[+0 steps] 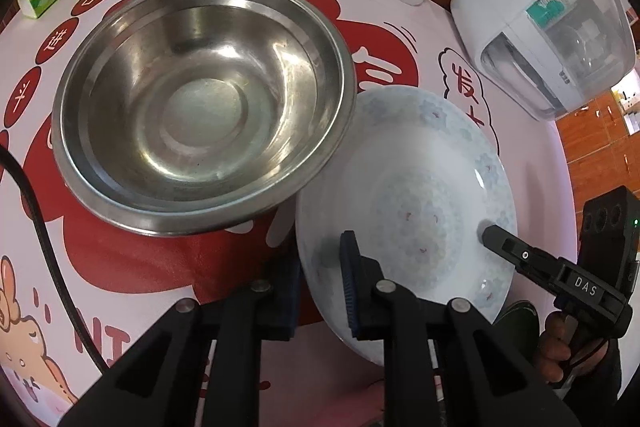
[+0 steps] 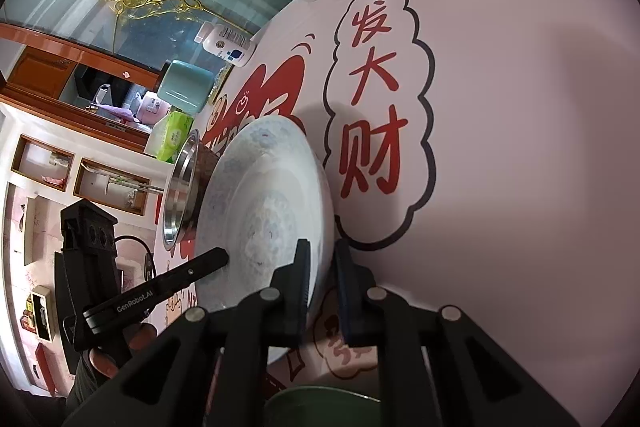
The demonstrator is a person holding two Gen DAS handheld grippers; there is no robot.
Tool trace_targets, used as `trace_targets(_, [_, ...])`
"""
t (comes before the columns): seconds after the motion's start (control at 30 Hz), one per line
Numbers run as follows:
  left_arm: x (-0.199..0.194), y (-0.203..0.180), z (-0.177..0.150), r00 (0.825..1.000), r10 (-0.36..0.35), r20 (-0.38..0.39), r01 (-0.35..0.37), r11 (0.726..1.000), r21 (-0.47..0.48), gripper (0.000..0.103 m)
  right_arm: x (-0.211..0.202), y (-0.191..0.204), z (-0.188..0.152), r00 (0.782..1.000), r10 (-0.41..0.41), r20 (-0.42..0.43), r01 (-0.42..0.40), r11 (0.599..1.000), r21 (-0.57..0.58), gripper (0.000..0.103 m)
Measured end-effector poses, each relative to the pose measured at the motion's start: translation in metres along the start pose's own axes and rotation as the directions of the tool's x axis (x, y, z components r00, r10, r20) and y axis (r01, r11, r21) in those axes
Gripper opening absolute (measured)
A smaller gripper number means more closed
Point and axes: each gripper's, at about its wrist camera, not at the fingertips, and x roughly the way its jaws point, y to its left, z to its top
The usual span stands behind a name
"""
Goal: Organize plates and bowls
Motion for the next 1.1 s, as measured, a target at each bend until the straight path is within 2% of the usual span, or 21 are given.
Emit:
trace_targets(0.4, [-0.002, 0.0, 0.0, 1.0, -0.003, 0.002, 0.003, 1.0, -0.002, 0.014, 0.0, 0.006, -0.001, 0.999, -0.033, -0.01, 0.033, 0.998, -0.048, 0.011])
trace_targets(1.1, [-0.029, -0.037, 0.007, 0.997, -0.009, 0.078, 0.004, 0.998, 0.056, 0.014, -0.037, 0.002, 0.002, 0.996, -0.008, 0.091, 0.011, 1.0, -0.025, 0.011])
